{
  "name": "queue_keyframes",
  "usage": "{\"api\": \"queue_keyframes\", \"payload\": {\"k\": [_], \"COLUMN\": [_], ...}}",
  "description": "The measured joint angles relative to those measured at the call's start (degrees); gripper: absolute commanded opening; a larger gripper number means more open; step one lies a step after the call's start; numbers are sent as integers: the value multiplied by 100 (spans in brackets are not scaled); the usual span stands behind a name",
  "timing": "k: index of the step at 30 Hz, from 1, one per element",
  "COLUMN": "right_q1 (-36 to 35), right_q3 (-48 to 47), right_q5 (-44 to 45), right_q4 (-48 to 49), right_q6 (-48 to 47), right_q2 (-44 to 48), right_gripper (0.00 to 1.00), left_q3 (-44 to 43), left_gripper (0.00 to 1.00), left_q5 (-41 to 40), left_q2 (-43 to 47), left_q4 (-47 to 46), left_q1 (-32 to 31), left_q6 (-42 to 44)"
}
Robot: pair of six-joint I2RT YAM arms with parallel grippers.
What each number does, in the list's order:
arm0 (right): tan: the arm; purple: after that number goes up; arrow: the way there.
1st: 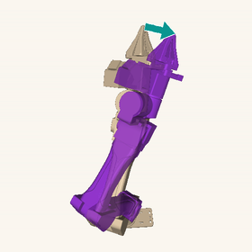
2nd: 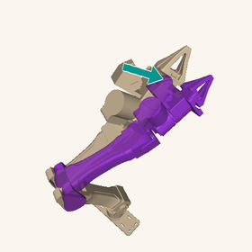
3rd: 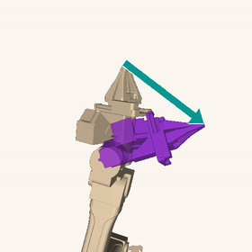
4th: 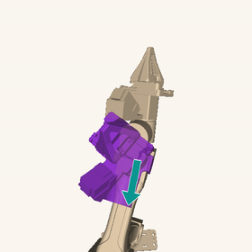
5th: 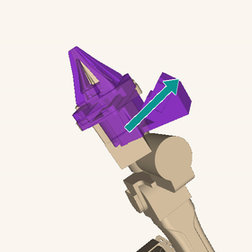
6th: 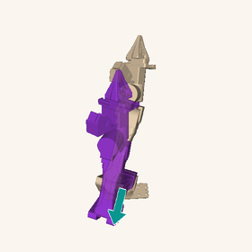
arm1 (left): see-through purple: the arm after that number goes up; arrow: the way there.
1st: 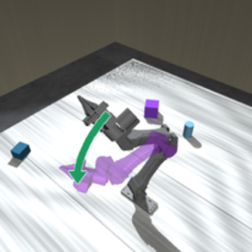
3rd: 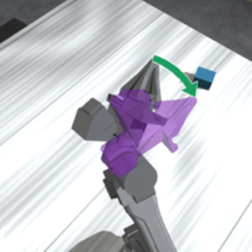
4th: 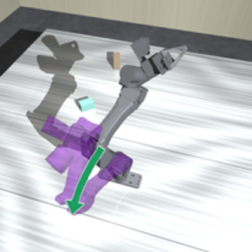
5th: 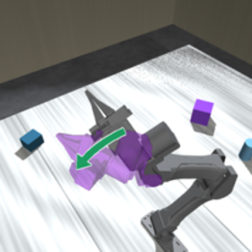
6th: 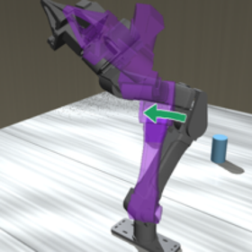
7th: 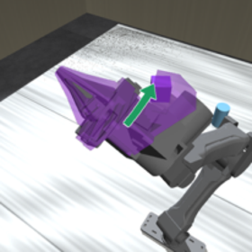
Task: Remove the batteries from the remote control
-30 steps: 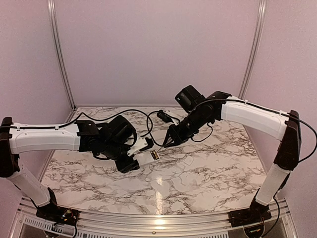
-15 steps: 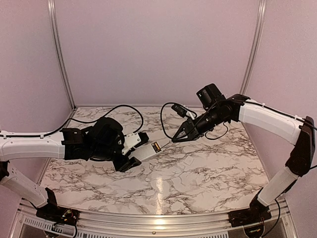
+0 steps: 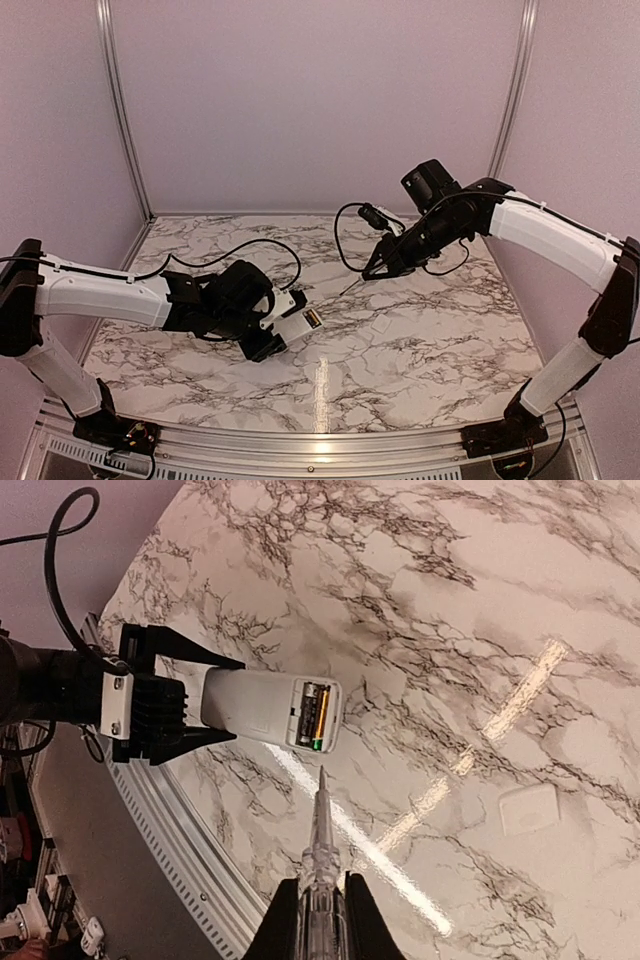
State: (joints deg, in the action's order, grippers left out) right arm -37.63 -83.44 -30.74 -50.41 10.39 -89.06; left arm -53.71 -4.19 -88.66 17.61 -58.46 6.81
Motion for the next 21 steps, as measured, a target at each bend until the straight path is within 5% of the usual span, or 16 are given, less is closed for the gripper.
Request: {"api": "queue_keyframes", "payload": {"k": [8,21], "right_q1": [-11,-234], "right_q3": [120,122], "right_q5": [1132,1480], "right_q4": [-251,-321], "right_q6": [382,1331], "right_q2": [96,-319], "right_gripper": [0,0], "left_q3": [-37,-437], "left_gripper": [2,2], "left_q5": [-203,-417], "left_q2": [-409,-1399], "left_q4": [-105,-153], "left_q1": [2,-118], "left_q6": [-363,-1220]}}
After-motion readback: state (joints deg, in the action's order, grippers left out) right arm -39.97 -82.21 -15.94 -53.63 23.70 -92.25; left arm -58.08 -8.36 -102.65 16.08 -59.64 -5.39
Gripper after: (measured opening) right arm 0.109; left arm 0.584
